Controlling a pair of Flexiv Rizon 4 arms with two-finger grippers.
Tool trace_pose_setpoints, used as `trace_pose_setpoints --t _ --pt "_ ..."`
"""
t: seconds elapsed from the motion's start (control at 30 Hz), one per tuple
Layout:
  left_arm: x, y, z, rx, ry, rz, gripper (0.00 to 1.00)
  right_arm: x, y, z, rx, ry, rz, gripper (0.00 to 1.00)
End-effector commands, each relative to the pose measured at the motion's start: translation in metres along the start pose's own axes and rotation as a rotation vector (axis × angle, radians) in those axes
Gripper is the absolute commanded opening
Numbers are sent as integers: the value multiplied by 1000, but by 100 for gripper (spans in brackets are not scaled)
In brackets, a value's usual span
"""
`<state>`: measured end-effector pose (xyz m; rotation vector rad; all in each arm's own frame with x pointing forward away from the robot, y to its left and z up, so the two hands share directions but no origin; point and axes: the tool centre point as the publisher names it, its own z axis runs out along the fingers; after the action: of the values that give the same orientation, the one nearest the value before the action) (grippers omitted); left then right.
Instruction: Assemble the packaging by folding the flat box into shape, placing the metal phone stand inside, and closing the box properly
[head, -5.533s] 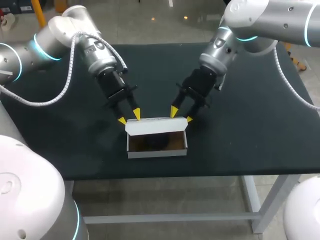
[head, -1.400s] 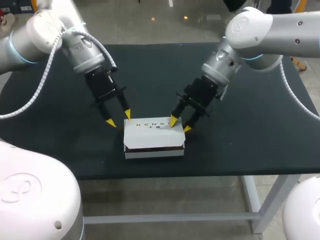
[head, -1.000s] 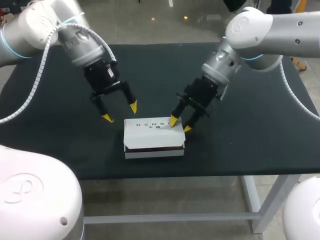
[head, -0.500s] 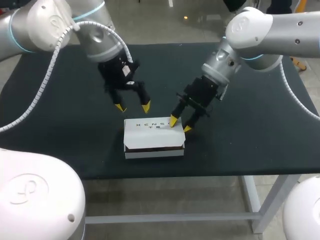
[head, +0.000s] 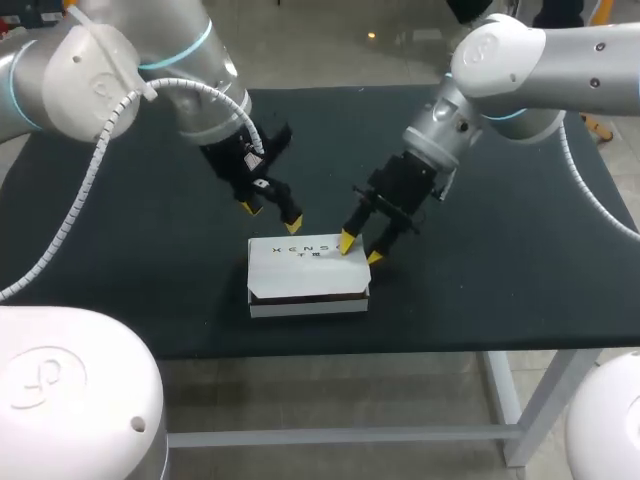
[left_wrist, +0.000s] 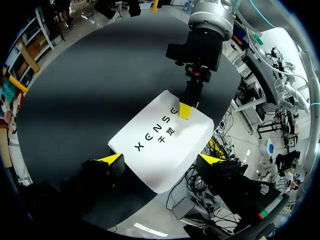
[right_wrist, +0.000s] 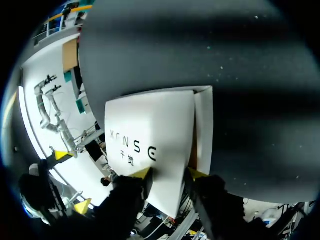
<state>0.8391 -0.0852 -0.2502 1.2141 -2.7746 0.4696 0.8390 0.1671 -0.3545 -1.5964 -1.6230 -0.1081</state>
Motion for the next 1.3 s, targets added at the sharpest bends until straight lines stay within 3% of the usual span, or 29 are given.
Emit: trace_pose_setpoints --t 0.03,0.37,0.57,0.67,0.73,1.1,1.3 --pt "5 7 2 50 -36 105 100 0 0 0 3 -1 -1 47" --pt "8 14 4 4 -90 491 100 0 0 0 3 -1 -1 47" --pt "18 21 11 -43 -163 623 100 0 0 0 3 -1 -1 47" --pt "21 21 13 -94 -164 659 100 0 0 0 3 -1 -1 47" --pt "20 20 16 -190 -167 676 100 0 0 0 3 -1 -1 47" --pt "19 19 20 -205 -172 685 100 0 0 0 3 -1 -1 47" --pt "14 22 33 -173 -99 710 100 0 0 0 3 -1 -1 47"
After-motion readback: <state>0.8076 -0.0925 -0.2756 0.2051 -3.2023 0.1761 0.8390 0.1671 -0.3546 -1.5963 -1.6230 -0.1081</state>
